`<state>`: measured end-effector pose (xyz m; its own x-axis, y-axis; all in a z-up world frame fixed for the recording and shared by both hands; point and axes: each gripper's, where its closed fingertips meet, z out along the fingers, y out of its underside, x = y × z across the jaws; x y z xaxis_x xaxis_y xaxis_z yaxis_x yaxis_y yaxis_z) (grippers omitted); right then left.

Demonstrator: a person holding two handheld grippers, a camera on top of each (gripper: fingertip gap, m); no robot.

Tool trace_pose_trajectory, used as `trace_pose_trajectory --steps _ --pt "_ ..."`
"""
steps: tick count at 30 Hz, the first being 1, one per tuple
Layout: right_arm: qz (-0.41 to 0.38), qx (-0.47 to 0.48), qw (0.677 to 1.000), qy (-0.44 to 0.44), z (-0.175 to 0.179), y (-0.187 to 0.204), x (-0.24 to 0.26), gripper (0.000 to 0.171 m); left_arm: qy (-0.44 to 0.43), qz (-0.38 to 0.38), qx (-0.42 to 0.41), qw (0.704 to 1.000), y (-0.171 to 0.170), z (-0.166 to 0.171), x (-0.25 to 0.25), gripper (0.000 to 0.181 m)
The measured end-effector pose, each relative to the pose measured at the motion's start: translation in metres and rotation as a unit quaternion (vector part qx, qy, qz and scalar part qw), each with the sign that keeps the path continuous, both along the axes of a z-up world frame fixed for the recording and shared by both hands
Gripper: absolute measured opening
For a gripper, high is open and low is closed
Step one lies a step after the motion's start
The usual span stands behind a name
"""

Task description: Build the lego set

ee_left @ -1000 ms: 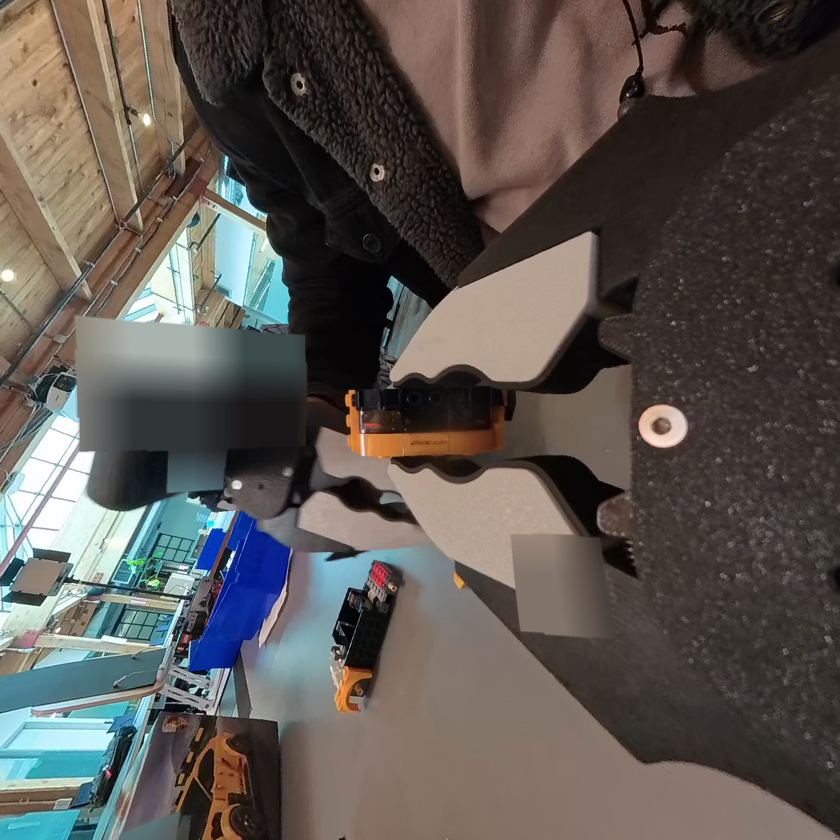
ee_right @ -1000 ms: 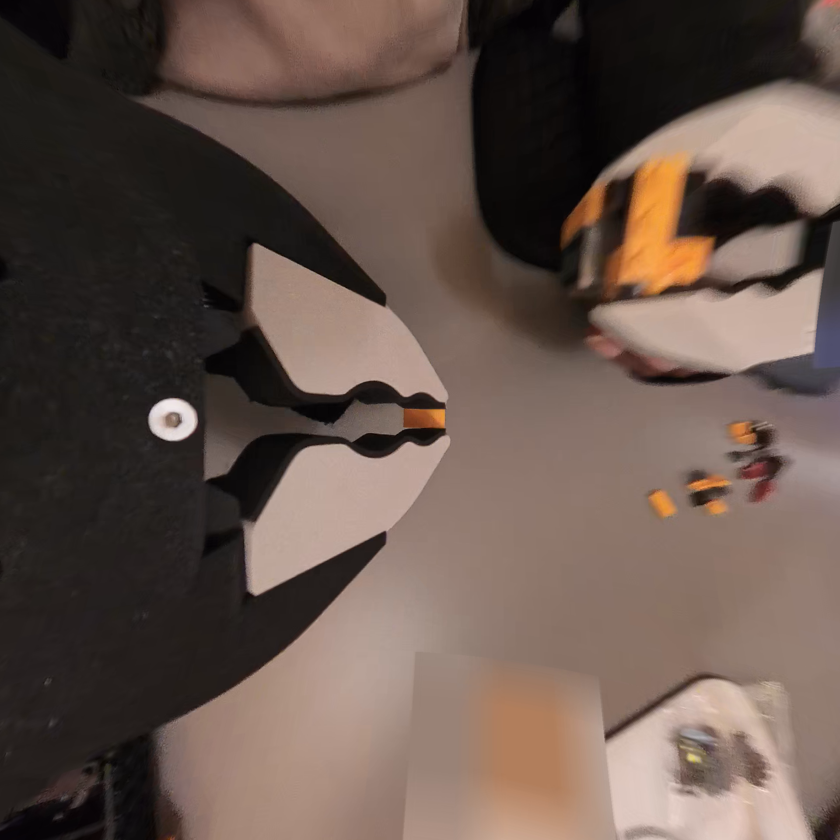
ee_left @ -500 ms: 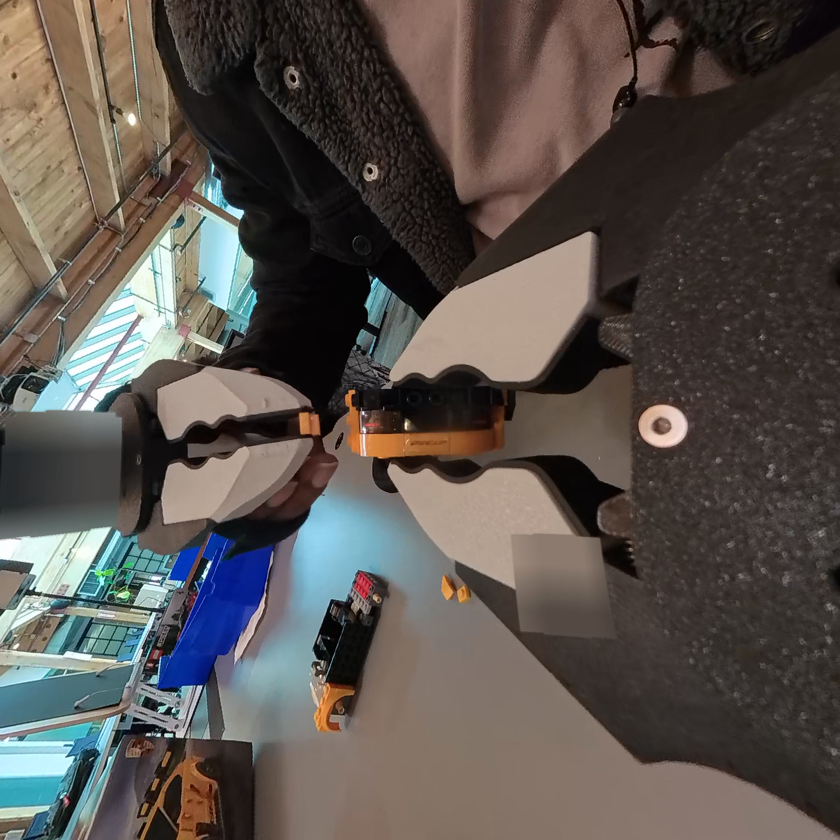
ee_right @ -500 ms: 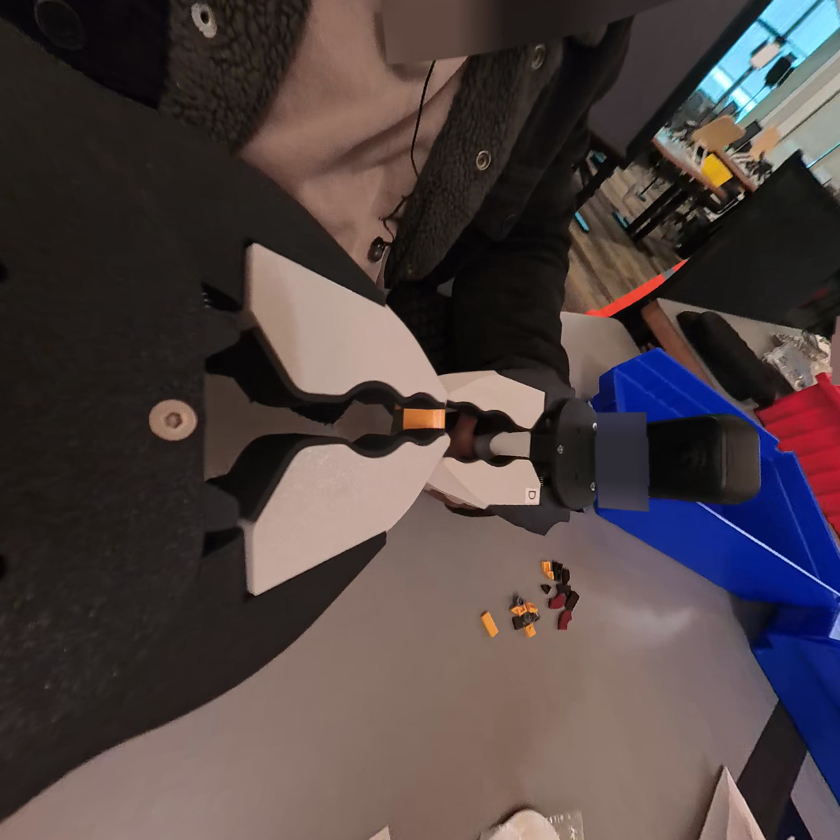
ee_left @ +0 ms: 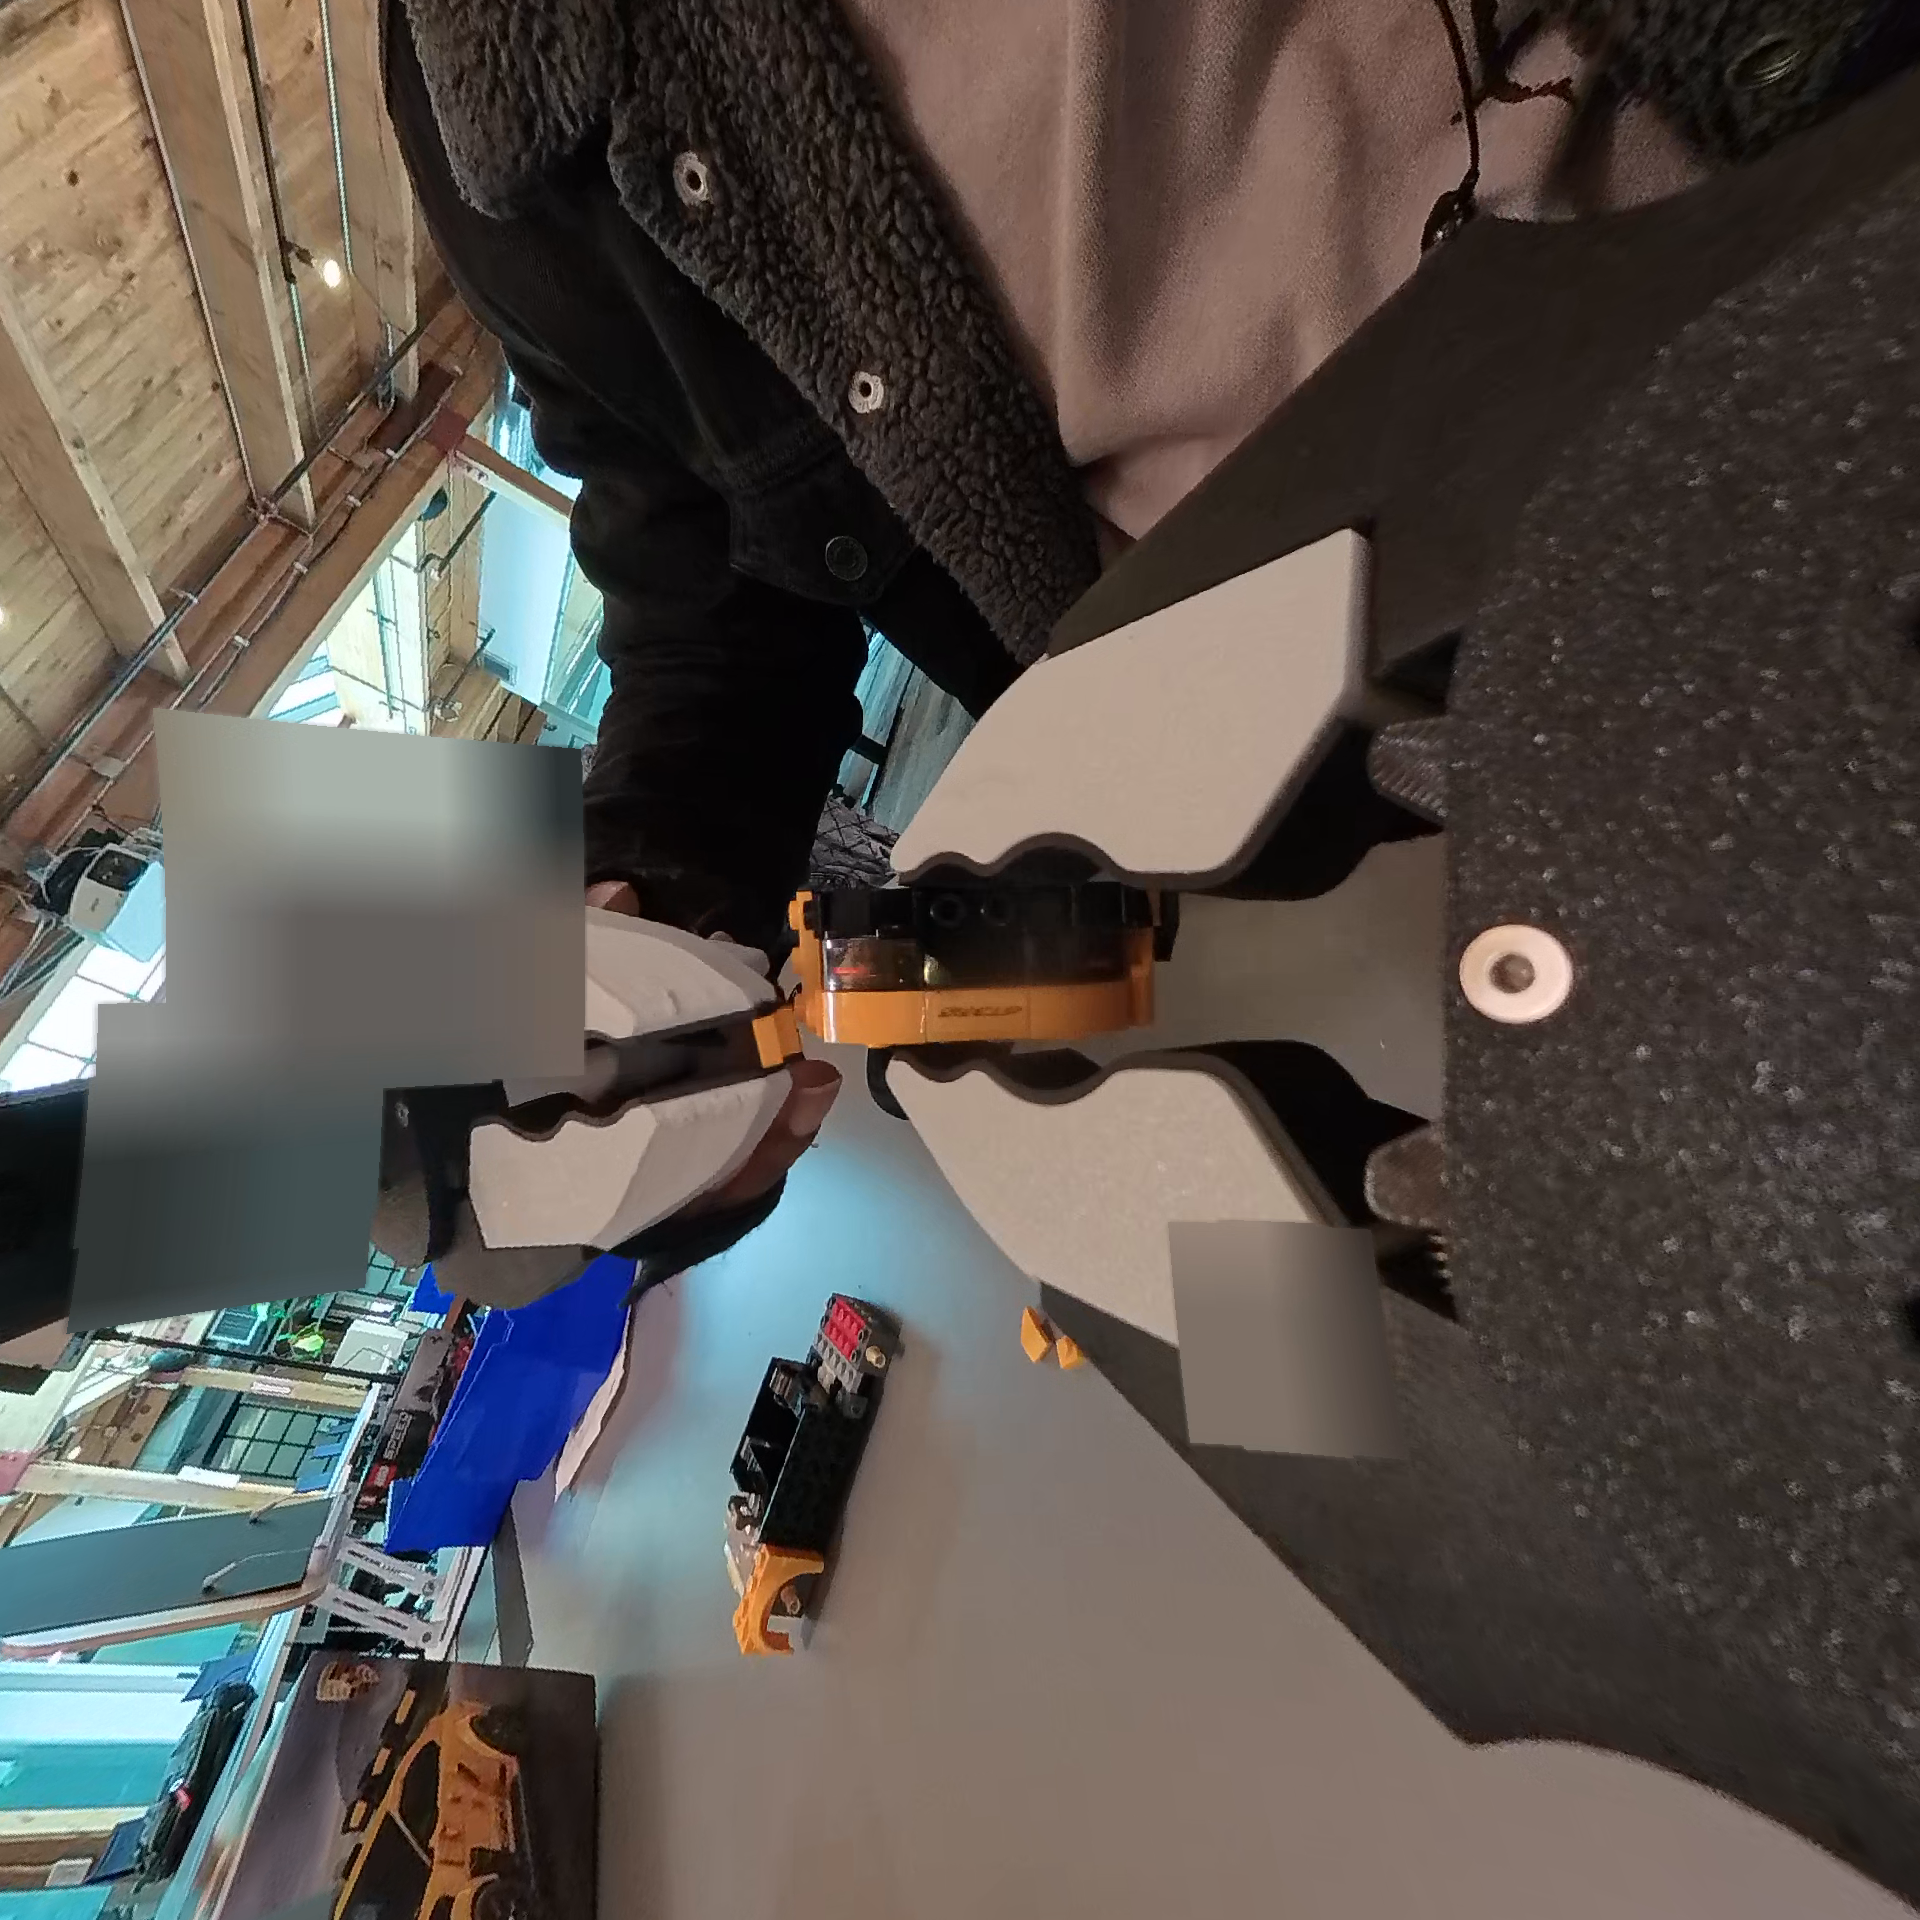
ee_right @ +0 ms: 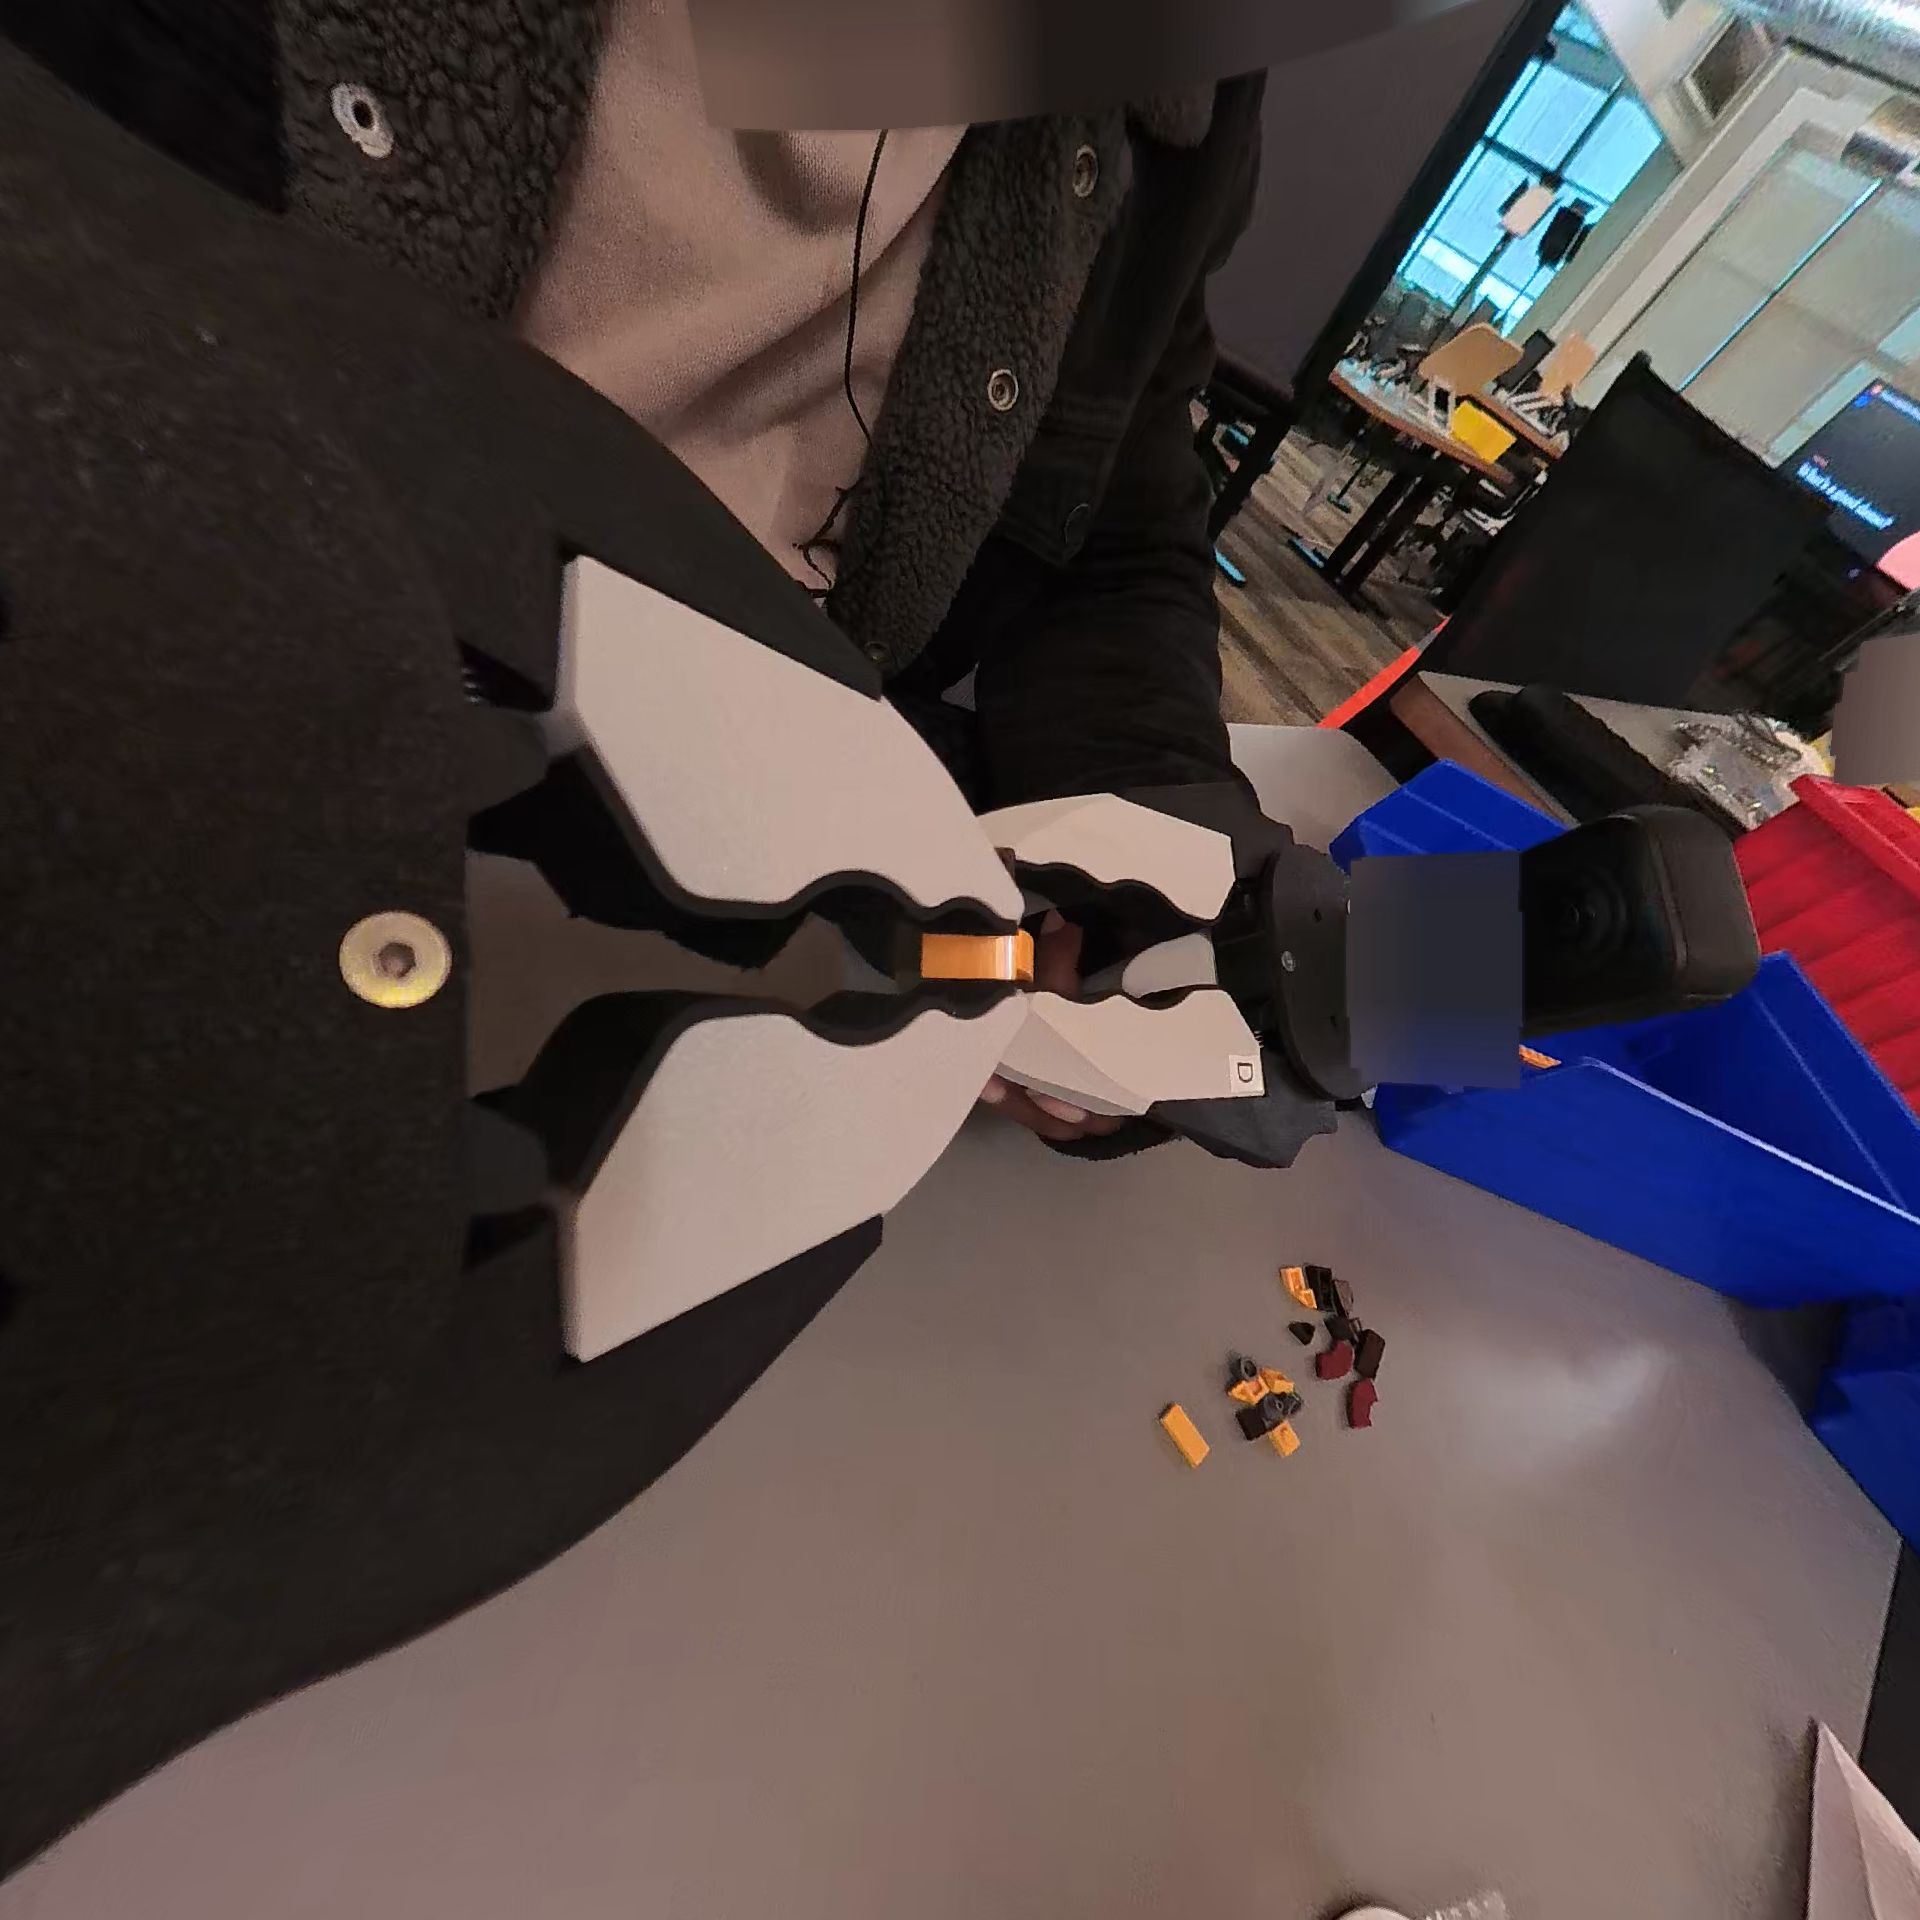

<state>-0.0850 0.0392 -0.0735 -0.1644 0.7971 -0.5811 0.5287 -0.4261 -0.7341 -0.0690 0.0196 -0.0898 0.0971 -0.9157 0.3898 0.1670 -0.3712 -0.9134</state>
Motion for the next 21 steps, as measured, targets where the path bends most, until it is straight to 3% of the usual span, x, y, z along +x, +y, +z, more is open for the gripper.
trace_pose_trajectory --steps 13,21 --pt "0.002 0.002 1.000 0.014 0.002 -0.003 -0.005 0.007 -0.001 -0.002 -0.001 1.000 0.000 0.000 0.000 0.027" --pt "0.050 0.057 0.996 0.049 0.010 -0.011 -0.005 0.008 -0.006 -0.017 -0.003 1.000 -0.004 0.001 0.001 0.027"
